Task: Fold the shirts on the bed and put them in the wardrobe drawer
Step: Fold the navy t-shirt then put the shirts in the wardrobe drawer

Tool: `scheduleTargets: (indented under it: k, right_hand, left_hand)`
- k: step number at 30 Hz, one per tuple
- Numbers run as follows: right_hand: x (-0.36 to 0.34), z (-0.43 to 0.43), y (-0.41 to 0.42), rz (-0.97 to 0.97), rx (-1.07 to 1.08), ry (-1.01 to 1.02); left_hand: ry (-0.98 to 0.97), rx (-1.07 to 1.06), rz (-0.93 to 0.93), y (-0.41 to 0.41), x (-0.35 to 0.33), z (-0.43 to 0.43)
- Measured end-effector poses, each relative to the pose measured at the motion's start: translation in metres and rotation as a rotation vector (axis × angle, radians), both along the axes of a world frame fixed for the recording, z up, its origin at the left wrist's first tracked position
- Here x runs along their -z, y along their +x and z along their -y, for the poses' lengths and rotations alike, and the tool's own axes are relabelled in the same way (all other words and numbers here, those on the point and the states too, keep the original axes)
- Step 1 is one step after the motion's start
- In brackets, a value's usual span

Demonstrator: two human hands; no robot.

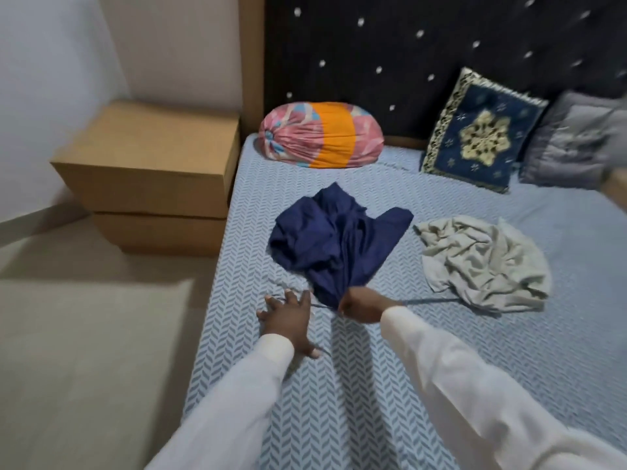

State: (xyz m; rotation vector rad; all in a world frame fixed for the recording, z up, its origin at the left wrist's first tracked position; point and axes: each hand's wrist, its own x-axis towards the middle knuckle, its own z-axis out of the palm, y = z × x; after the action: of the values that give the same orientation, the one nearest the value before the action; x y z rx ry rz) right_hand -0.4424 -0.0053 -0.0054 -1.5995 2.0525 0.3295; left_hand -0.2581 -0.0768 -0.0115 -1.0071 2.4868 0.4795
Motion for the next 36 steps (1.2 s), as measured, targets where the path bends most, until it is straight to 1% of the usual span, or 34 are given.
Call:
scheduleTargets:
  k: [2, 3, 5, 6, 7, 8, 10, 12, 13, 14, 15, 17, 19, 20, 21, 22, 23, 25, 26, 27, 28, 29, 30, 31, 32, 33, 34, 35, 36]
  right_hand:
    - [-0.004, -0.043, 0.023, 0.07, 0.042, 0.011]
    - [-0.01, -0.066, 0.036, 0.136, 0.103, -0.004]
    - [-0.031, -0.109, 0.061, 0.289, 0.206, -0.044]
    - [-0.042, -0.126, 0.073, 0.393, 0.281, -0.033]
    - [-0.053, -0.144, 0.087, 0.496, 0.358, -0.001]
    - [-0.06, -0.161, 0.1, 0.581, 0.412, 0.046]
    - [-0.065, -0.188, 0.119, 0.674, 0.429, 0.134]
    - [-0.061, -0.203, 0.13, 0.66, 0.382, 0.2]
    - [-0.057, -0.204, 0.127, 0.636, 0.369, 0.192]
    - [-0.066, -0.232, 0.145, 0.593, 0.344, 0.144]
    - [-0.07, -0.234, 0.138, 0.546, 0.339, 0.077]
    - [-0.077, -0.237, 0.114, 0.477, 0.404, -0.165]
    - [-0.099, -0.238, 0.09, 0.41, 0.534, -0.522]
    - [-0.112, -0.24, 0.08, 0.346, 0.601, -0.696]
    - [-0.124, -0.237, 0.071, 0.285, 0.689, -0.83]
    - [-0.134, -0.232, 0.066, 0.219, 0.759, -0.94]
    - [-0.142, -0.227, 0.065, 0.134, 0.777, -1.023]
    - [-0.145, -0.217, 0.072, -0.013, 0.712, -1.129]
    - [-0.142, -0.213, 0.082, -0.028, 0.68, -1.156]
    - [-0.136, -0.212, 0.096, 0.021, 0.673, -1.156]
    - [-0.129, -0.212, 0.114, 0.129, 0.677, -1.13]
    - [-0.122, -0.214, 0.135, 0.274, 0.682, -1.062]
    - [-0.112, -0.217, 0.156, 0.467, 0.689, -0.933]
    - [-0.096, -0.221, 0.175, 0.657, 0.676, -0.753]
    - [-0.081, -0.223, 0.189, 0.775, 0.649, -0.537]
    - [-0.062, -0.226, 0.201, 0.767, 0.577, -0.357]
    - [-0.043, -0.228, 0.21, 0.647, 0.473, -0.285]
    - [-0.023, -0.229, 0.217, 0.493, 0.401, -0.293]
    - [-0.015, -0.231, 0.225, 0.365, 0.396, -0.325]
  left_hand:
    - [0.029, -0.011, -0.126, 0.023, 0.001, 0.001]
    - [0.068, -0.062, -0.221, 0.038, 0.003, -0.002]
    - [0.142, -0.231, -0.437, 0.069, 0.008, -0.015]
    - [0.132, -0.28, -0.504, 0.082, 0.012, -0.023]
    - [0.095, -0.276, -0.532, 0.092, 0.016, -0.035]
    - [0.033, -0.221, -0.526, 0.101, 0.018, -0.049]
    - [-0.078, -0.104, -0.501, 0.11, 0.023, -0.076]
    - [-0.151, -0.091, -0.484, 0.111, 0.024, -0.09]
    - [-0.187, -0.114, -0.514, 0.107, 0.024, -0.089]
    - [-0.208, -0.129, -0.574, 0.126, 0.012, -0.113]
    - [-0.217, -0.157, -0.647, 0.128, 0.011, -0.113]
    - [-0.179, -0.207, -0.848, 0.131, 0.0, -0.11]
    - [-0.037, -0.26, -1.068, 0.136, -0.037, -0.114]
    - [0.102, -0.287, -1.155, 0.139, -0.064, -0.12]
    - [0.28, -0.315, -1.229, 0.142, -0.085, -0.126]
    - [0.459, -0.328, -1.293, 0.144, -0.103, -0.131]
    - [0.574, -0.334, -1.349, 0.146, -0.115, -0.137]
    - [0.777, -0.448, -1.437, 0.148, -0.116, -0.146]
    - [0.9, -0.554, -1.455, 0.149, -0.107, -0.15]
    - [1.025, -0.666, -1.451, 0.153, -0.095, -0.156]
    - [1.142, -0.772, -1.436, 0.157, -0.079, -0.162]
    - [1.238, -0.867, -1.416, 0.163, -0.061, -0.168]
    - [1.303, -0.951, -1.395, 0.169, -0.046, -0.171]
    - [1.335, -1.019, -1.385, 0.175, -0.033, -0.175]
    - [1.329, -1.062, -1.379, 0.178, -0.025, -0.174]
    - [1.31, -1.078, -1.381, 0.183, -0.02, -0.173]
    - [1.303, -1.059, -1.384, 0.187, -0.02, -0.17]
    - [1.291, -1.02, -1.389, 0.19, -0.023, -0.169]
    - [1.263, -0.989, -1.39, 0.194, -0.025, -0.169]
